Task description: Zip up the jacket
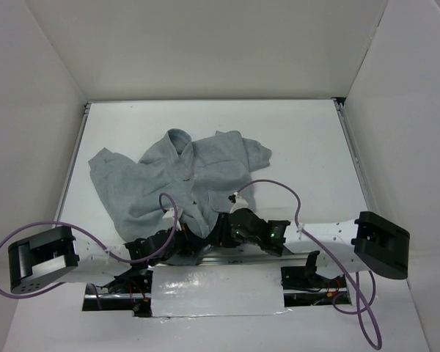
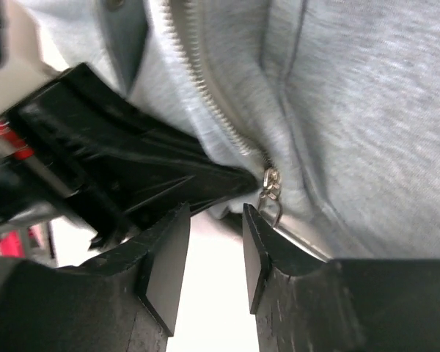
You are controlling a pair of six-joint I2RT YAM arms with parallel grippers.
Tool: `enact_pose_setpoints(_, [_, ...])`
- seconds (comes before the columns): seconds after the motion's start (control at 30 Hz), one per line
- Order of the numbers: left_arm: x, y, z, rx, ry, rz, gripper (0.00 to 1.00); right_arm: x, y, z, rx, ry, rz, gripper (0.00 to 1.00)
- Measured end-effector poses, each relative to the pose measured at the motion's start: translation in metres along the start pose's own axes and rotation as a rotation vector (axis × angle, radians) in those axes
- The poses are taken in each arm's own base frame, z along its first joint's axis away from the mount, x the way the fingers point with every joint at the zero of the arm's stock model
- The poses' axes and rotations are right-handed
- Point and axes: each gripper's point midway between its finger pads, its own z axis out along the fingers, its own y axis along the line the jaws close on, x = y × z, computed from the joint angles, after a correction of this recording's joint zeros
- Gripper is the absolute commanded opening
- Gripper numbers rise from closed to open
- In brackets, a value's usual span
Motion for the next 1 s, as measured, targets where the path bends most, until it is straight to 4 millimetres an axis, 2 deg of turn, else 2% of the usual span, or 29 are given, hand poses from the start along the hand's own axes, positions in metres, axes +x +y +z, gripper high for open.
enact_pose_setpoints(0.13, [0.0,0.0,0.0,0.0,0.0,0.0,0.0,-0.001,0.002,-0.013,-0.039,-0.016,0.01,0.52])
enact_pose_setpoints(0.3, [0.0,0.0,0.0,0.001,0.0,0.0,0.0,0.009,-0.015,-0.013,-0.013,0.007,0.02,0.53])
enact_pose_setpoints(0.57, [0.001,0.0,0.001,0.0,0.005,0.001,0.0,0.028,-0.035,-0.003,0.012,0.067,0.042,0.49])
enact_pose_setpoints(1.0, [0.001,0.0,0.001,0.0,0.005,0.001,0.0,0.028,-0.029,0.003,-0.022,0.065,0.047,0.37])
